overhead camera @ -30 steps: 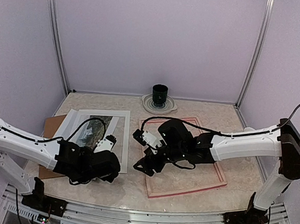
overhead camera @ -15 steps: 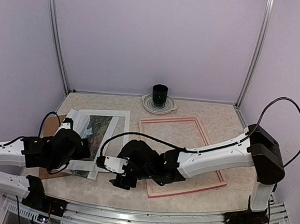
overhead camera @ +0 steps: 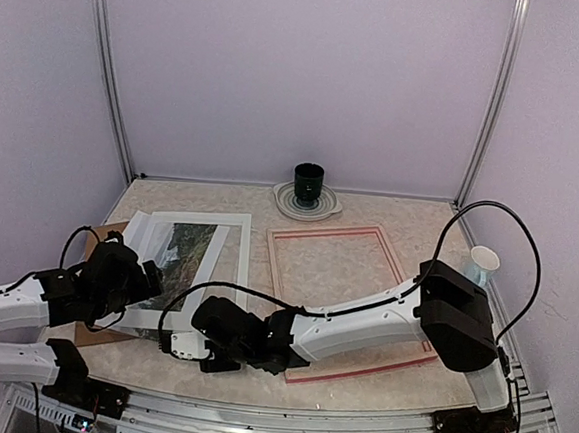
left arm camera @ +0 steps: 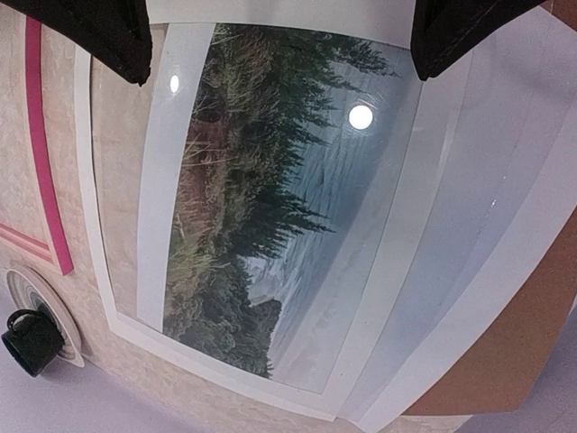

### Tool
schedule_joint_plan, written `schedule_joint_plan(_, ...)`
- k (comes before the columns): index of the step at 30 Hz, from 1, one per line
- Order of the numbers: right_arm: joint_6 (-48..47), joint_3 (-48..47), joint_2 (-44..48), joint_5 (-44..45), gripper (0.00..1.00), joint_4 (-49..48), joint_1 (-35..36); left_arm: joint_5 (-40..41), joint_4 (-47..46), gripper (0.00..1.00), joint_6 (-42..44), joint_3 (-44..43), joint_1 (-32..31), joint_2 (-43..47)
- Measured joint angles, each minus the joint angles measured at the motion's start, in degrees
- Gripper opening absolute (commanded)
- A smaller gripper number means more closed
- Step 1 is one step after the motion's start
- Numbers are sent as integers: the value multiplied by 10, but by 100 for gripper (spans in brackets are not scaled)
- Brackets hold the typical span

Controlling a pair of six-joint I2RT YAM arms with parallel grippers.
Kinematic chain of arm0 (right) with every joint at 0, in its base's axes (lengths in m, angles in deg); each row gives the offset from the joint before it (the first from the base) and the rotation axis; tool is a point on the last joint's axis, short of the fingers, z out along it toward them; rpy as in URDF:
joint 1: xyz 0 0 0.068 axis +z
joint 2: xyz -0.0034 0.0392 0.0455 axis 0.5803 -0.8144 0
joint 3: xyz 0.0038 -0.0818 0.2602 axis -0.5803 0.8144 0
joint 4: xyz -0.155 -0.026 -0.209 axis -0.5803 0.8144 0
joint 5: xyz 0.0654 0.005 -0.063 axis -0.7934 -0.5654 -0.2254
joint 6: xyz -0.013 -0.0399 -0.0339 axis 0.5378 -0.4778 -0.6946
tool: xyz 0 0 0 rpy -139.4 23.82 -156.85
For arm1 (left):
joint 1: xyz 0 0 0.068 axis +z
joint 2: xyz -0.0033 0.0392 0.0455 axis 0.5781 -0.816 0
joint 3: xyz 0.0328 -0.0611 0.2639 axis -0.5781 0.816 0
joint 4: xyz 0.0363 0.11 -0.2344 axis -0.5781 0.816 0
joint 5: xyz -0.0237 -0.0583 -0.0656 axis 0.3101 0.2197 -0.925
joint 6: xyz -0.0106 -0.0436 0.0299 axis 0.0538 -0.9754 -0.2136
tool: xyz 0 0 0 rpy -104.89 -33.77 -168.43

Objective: Put the photo into the frame
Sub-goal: Pick up the glass panel from the mat board.

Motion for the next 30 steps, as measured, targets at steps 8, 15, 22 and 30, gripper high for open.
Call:
schedule_joint_plan(8,-42,-40,-48,46,61,-1,0,-59,-45,99,16,22,54,-2)
schedule_joint_plan(15,-67,-50,-60,91,62,-10,0,-84,-77,99,23,38,74,-11)
schedule_joint_plan(22,-86,-56,-71,127,62,-29,3,-99,-104,99,22,68,76,-26)
schedule_joint_plan(30,-100,-50,-74,149,62,-51,7,-114,-140,94,19,91,77,-59)
